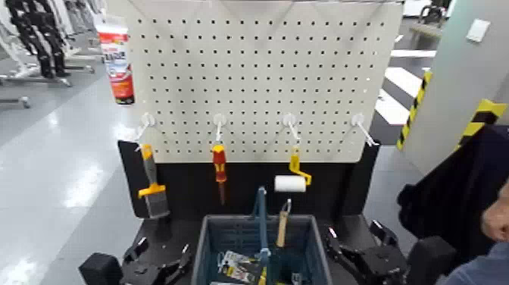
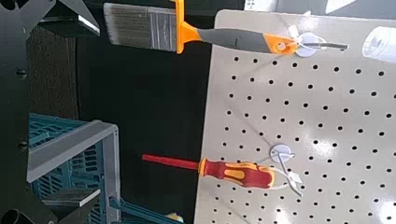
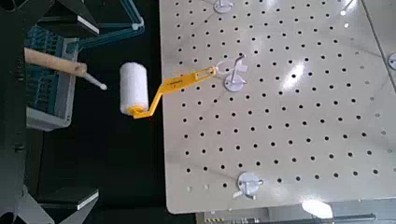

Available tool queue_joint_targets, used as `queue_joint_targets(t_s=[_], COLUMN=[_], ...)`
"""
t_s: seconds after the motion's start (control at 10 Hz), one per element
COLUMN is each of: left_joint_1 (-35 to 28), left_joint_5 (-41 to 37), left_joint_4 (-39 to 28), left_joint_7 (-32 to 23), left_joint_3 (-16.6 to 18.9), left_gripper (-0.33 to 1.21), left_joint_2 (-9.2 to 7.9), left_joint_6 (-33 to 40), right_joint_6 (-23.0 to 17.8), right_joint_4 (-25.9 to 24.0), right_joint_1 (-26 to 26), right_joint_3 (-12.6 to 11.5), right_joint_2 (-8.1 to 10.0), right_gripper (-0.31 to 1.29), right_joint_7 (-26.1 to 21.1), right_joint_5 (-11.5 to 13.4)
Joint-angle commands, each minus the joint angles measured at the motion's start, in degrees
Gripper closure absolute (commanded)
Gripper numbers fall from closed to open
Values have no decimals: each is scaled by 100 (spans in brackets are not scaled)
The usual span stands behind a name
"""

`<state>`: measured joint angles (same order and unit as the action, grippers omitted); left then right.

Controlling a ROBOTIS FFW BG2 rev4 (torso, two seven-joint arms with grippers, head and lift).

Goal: Put the tool with the wooden handle into the crate.

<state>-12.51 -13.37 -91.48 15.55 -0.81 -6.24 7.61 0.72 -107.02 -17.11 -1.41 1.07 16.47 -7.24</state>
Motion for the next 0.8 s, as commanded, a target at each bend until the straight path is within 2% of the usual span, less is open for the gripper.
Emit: queue_joint_targets(t_s=[0.1, 0.5, 0.8], left_joint_1=[-24, -41, -32], left_joint_5=[1, -8, -8], left_joint_4=[-19, -28, -28], left_joint_7=[0, 0, 0], left_joint_3=[11, 37, 28], left_gripper=[10, 10, 10], left_joint_2=[0, 0, -9], left_joint_6=[4, 4, 4], right_joint_6=[-266, -353, -415], right_joint_4=[50, -12, 6], right_joint_1=[-205, -504, -530], right_joint_3=[10, -8, -8], right_joint_2=[-46, -90, -125], right_gripper=[10, 10, 10], right_joint_7=[-223, -399, -399], right_joint_5=[240, 311, 311])
